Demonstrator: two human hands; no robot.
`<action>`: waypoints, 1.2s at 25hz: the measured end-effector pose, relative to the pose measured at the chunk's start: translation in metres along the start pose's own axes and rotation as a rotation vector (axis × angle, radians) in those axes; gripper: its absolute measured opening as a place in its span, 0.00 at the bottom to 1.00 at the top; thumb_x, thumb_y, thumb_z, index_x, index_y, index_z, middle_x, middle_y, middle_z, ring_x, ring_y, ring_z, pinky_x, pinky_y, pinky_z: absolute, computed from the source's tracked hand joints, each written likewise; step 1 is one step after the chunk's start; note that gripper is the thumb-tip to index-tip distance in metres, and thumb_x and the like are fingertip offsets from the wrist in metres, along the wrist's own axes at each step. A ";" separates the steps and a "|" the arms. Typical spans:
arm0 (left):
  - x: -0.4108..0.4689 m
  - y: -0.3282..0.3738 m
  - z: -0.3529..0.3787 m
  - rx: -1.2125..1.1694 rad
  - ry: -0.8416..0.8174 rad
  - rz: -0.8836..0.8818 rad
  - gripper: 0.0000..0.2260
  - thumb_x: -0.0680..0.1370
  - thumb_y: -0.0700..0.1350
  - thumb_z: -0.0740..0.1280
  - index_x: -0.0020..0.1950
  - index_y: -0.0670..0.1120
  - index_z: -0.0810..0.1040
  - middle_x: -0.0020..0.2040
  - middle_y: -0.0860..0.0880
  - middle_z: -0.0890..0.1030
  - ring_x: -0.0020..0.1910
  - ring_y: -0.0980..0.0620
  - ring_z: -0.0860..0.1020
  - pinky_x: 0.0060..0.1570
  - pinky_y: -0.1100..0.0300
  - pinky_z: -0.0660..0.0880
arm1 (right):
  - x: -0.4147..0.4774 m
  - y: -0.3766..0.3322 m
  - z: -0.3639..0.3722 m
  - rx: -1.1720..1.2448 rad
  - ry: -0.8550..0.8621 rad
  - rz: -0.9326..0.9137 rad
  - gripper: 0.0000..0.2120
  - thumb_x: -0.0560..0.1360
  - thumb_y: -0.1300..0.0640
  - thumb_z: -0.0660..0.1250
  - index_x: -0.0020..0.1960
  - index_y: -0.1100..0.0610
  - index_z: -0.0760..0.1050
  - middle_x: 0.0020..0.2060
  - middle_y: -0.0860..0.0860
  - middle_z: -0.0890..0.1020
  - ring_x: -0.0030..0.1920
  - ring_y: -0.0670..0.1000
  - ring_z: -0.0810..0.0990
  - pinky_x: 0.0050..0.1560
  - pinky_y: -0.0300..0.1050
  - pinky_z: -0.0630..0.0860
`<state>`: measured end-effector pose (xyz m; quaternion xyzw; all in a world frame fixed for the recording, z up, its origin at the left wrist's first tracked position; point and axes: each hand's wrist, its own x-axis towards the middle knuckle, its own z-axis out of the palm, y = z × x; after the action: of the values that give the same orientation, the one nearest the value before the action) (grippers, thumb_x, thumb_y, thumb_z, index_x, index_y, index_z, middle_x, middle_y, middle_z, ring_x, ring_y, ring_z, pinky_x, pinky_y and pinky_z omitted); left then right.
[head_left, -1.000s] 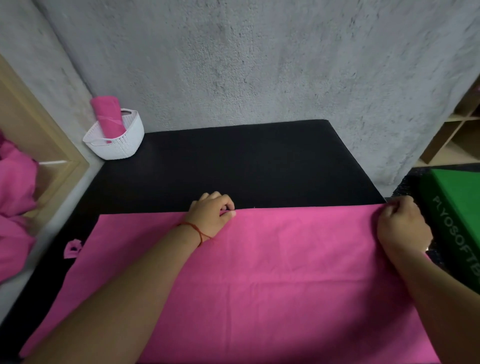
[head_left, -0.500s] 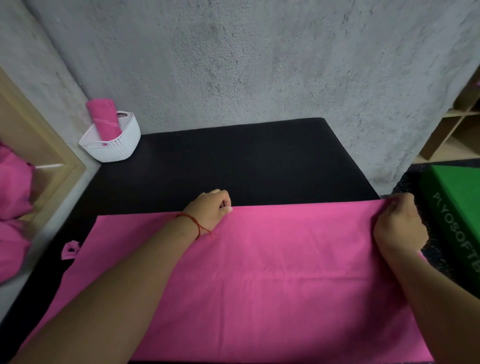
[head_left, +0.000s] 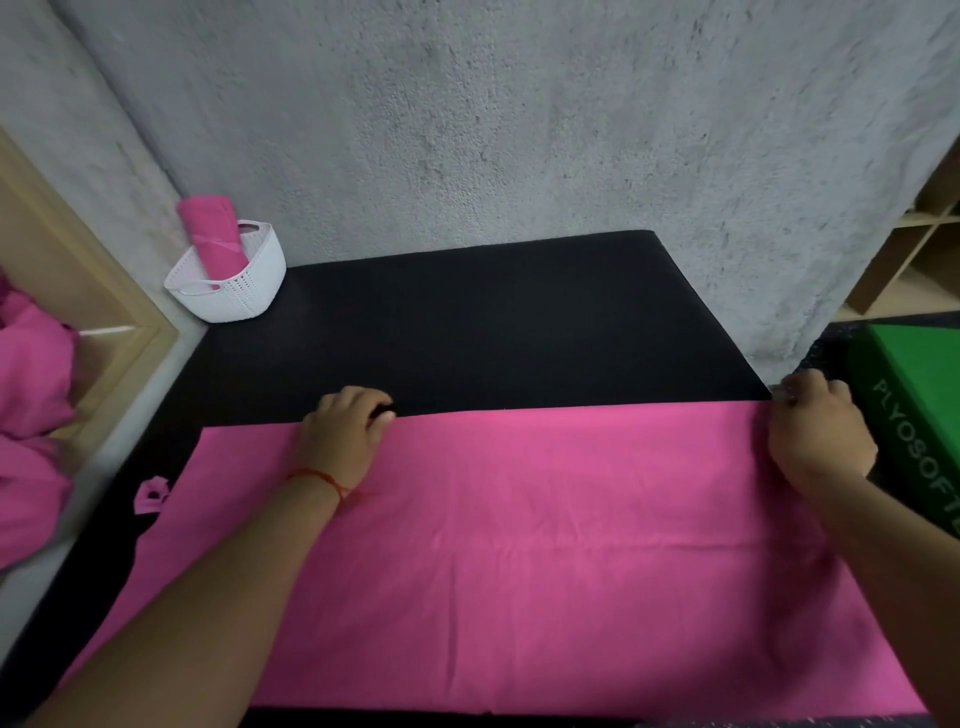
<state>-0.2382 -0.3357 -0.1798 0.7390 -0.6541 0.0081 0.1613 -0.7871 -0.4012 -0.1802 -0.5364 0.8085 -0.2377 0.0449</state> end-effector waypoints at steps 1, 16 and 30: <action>-0.003 -0.021 -0.009 0.091 -0.009 -0.091 0.13 0.84 0.55 0.62 0.65 0.55 0.79 0.65 0.51 0.78 0.64 0.44 0.74 0.61 0.44 0.73 | 0.000 -0.003 -0.002 -0.042 0.016 0.007 0.15 0.84 0.51 0.60 0.67 0.54 0.73 0.62 0.65 0.74 0.60 0.71 0.75 0.55 0.68 0.73; -0.069 -0.105 -0.047 0.201 -0.395 -0.191 0.34 0.78 0.75 0.37 0.83 0.66 0.39 0.84 0.60 0.42 0.84 0.51 0.44 0.80 0.38 0.48 | -0.076 -0.028 0.008 -0.271 -0.423 -0.509 0.38 0.77 0.21 0.46 0.84 0.32 0.45 0.85 0.40 0.48 0.86 0.51 0.47 0.82 0.60 0.50; 0.041 -0.055 -0.072 -0.066 -0.693 0.077 0.21 0.70 0.71 0.73 0.46 0.54 0.82 0.44 0.54 0.84 0.44 0.55 0.82 0.50 0.55 0.79 | 0.011 -0.107 -0.011 -0.312 -0.690 -0.737 0.24 0.74 0.27 0.66 0.41 0.47 0.77 0.37 0.43 0.81 0.45 0.47 0.81 0.54 0.52 0.78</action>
<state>-0.1650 -0.3521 -0.1150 0.6670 -0.6972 -0.2585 -0.0471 -0.7048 -0.4406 -0.1227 -0.8324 0.5303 0.0756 0.1417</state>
